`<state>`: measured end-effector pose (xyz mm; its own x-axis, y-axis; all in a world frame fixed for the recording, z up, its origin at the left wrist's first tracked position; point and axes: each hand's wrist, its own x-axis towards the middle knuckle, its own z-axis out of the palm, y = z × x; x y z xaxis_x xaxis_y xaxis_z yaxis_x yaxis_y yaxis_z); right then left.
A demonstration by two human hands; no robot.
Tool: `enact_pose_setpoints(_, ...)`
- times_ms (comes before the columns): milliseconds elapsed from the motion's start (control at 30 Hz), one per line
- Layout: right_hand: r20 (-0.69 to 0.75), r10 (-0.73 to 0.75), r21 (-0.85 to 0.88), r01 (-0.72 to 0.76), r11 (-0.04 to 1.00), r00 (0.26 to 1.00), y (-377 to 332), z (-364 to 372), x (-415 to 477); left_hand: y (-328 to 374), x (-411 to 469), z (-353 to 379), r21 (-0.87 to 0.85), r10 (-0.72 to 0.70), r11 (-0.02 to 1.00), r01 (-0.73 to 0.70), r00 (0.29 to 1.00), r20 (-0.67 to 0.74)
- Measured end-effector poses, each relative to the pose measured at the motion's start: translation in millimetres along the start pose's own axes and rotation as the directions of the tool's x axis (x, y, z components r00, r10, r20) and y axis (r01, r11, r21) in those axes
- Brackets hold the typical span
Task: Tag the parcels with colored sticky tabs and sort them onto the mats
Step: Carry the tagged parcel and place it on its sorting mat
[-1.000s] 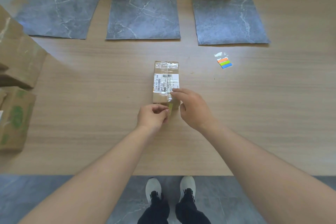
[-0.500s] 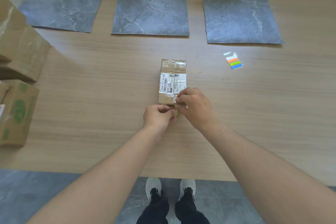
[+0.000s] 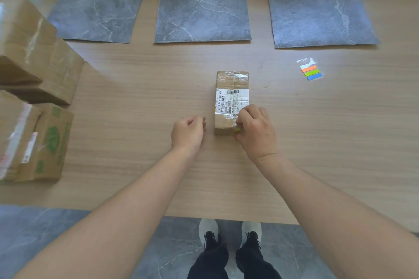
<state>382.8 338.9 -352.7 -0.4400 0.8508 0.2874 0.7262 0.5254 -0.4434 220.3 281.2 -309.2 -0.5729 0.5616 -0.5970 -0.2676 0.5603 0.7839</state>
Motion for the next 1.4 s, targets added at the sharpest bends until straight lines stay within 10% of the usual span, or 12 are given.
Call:
enact_pose_setpoints(133,-0.028,0.187,0.366,-0.164,0.916,0.982,-5,-14,-8,11,-5,11,-0.174,-0.009,0.984,0.035,0.989,0.149)
enact_pose_setpoints(267,0.261,0.594,0.624,-0.602,0.497,0.761,-21,-23,-7,14,-9,18,-0.183,-0.011,0.982,0.055,0.972,0.233)
enact_pose_setpoints(433,0.295,0.634,0.707,-0.610,0.358,0.714,-41,-39,4,26,-21,11,-0.119,0.015,0.993,0.017,0.963,0.268)
enact_pose_setpoints(1400,0.053,0.337,0.767,-0.255,0.588,0.940,-149,-301,137,285,-188,-27,-0.153,0.440,0.897,-0.415,0.876,0.201)
